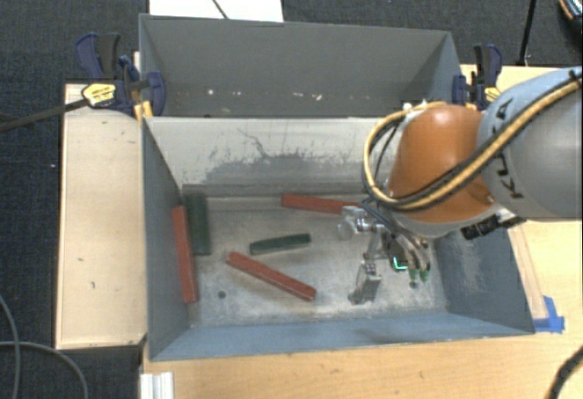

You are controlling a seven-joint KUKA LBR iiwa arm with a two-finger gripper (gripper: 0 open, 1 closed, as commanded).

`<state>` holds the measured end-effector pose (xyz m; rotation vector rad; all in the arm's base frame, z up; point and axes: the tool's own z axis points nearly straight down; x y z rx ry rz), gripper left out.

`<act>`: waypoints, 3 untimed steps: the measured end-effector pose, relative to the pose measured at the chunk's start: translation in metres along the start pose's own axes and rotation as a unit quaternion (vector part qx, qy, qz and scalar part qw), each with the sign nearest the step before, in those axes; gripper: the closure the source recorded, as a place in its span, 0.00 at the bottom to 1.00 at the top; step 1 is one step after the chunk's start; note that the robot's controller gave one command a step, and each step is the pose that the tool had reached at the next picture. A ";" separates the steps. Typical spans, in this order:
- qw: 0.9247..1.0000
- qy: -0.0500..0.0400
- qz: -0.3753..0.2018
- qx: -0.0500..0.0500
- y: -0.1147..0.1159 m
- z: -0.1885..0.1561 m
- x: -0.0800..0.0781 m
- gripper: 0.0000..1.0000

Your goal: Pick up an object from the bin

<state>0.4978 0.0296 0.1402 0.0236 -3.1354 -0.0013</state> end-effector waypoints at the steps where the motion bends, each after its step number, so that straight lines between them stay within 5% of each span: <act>1: 0.987 -0.004 -0.160 0.000 0.081 0.070 -0.031 0.00; 2: 0.993 -0.003 -0.117 0.000 0.110 0.039 0.011 0.00; 3: 0.998 -0.004 -0.056 -0.001 0.146 0.040 0.018 0.00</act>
Offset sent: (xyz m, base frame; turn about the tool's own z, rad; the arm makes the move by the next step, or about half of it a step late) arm 0.0289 0.0802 -0.0702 -0.3195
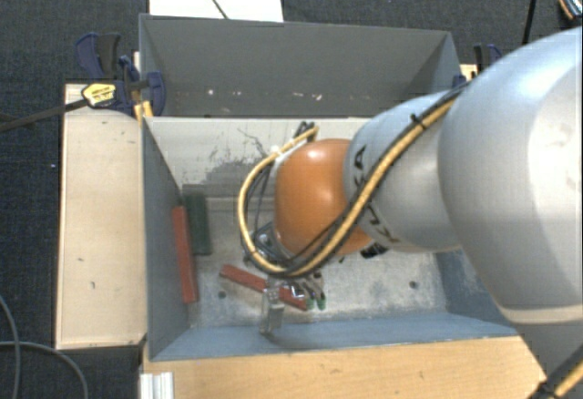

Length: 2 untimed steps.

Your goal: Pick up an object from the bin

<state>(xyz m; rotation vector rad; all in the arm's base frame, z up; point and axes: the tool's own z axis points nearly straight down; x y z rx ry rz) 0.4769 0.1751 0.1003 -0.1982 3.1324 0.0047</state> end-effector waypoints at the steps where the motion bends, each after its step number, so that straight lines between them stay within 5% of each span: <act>1: 0.995 -0.001 0.096 0.001 -0.020 0.030 -0.026 0.00; 2: 0.981 0.002 0.196 0.002 -0.002 0.030 -0.012 0.00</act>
Offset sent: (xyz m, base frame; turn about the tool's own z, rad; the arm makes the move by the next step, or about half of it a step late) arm 0.0273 -0.0163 -0.0303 0.1930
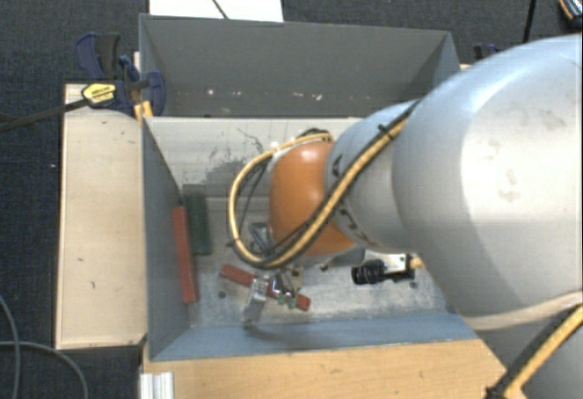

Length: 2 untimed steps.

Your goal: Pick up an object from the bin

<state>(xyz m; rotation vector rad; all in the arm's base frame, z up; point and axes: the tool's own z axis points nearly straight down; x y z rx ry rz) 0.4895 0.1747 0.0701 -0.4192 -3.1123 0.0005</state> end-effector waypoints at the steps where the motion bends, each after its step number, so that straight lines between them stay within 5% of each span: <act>1: 1.000 0.000 0.000 0.000 0.000 0.000 0.000 1.00; 2: 1.000 -0.003 -0.003 -0.002 0.001 -0.063 -0.002 1.00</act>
Offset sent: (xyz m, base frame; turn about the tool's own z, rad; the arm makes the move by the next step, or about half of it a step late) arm 0.0000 0.0000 0.0000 0.0000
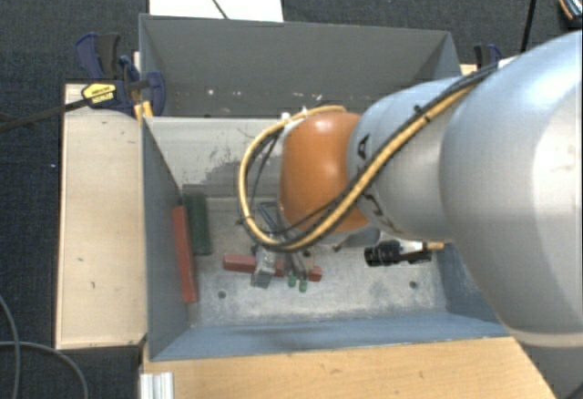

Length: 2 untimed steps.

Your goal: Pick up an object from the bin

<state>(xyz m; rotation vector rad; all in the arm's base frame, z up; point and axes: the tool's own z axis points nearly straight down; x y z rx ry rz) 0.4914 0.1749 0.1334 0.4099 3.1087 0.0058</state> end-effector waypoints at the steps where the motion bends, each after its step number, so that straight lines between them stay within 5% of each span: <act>1: 1.000 0.001 -0.003 0.001 0.000 -0.009 -0.001 1.00; 2: 1.000 0.001 -0.006 0.001 0.001 -0.022 -0.002 1.00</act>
Offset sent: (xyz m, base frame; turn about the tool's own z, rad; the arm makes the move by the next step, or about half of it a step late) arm 0.0000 0.0000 0.0078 0.0000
